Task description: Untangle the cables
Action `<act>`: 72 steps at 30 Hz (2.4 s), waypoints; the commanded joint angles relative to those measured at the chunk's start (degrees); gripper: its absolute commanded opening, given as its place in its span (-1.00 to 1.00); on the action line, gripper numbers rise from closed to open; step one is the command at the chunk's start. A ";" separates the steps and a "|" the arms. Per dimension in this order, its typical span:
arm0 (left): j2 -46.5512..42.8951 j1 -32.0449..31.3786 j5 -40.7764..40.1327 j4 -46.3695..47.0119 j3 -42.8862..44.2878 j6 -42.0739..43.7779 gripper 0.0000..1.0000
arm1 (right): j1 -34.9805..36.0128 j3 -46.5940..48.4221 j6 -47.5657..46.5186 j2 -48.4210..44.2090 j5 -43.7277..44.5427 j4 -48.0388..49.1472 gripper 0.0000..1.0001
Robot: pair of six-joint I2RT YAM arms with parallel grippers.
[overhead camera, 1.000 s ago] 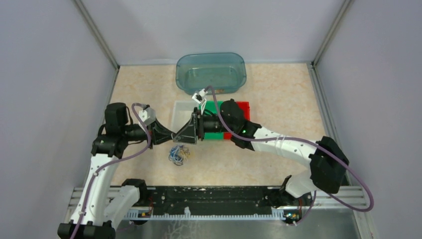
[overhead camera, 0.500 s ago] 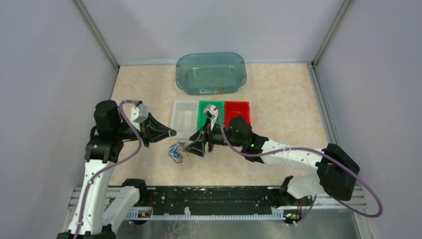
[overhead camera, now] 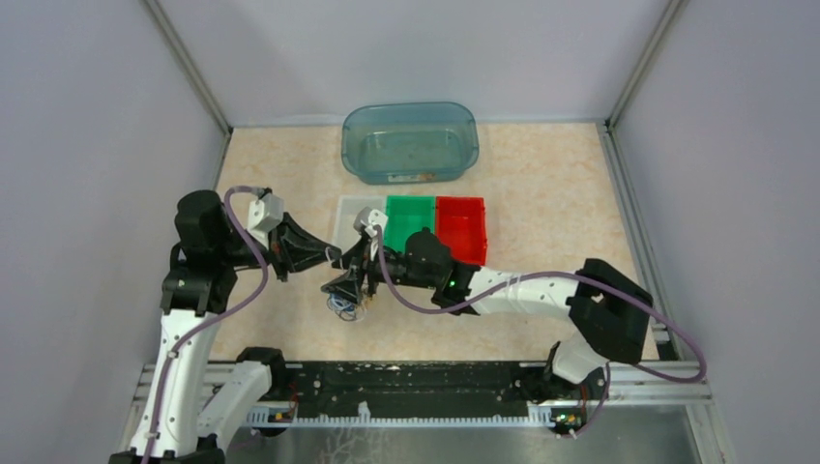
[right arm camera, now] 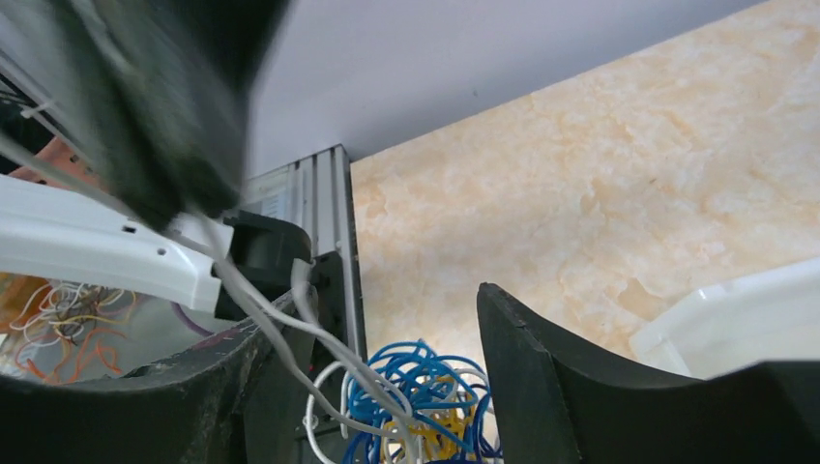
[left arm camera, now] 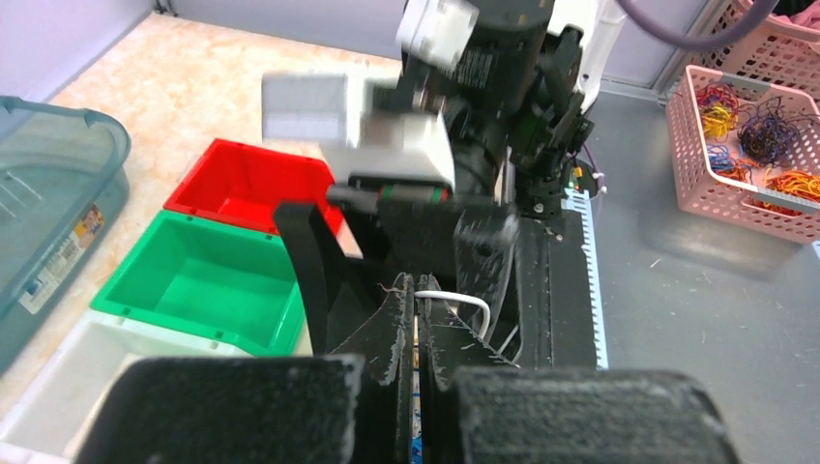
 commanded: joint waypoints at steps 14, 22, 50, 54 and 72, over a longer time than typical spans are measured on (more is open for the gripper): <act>1.78 -0.35 -5.42 16.72 12.90 -10.15 -1.00 | 1.34 -14.31 4.64 -0.81 9.06 11.13 0.16; 2.68 -0.35 -13.92 23.24 19.46 -9.79 -1.00 | 1.31 -18.59 6.62 -0.99 11.94 12.87 0.18; 7.06 -0.31 -28.05 29.37 35.23 -8.35 -1.00 | 1.31 -15.49 2.74 -11.37 16.06 4.09 0.46; 6.22 -0.29 -27.18 29.50 32.61 -11.26 -1.00 | 1.32 -7.72 -1.47 -11.41 12.77 1.51 0.52; 7.30 -0.32 -25.35 31.33 35.06 -14.24 -1.00 | 3.01 5.81 -3.16 5.78 7.44 5.50 0.00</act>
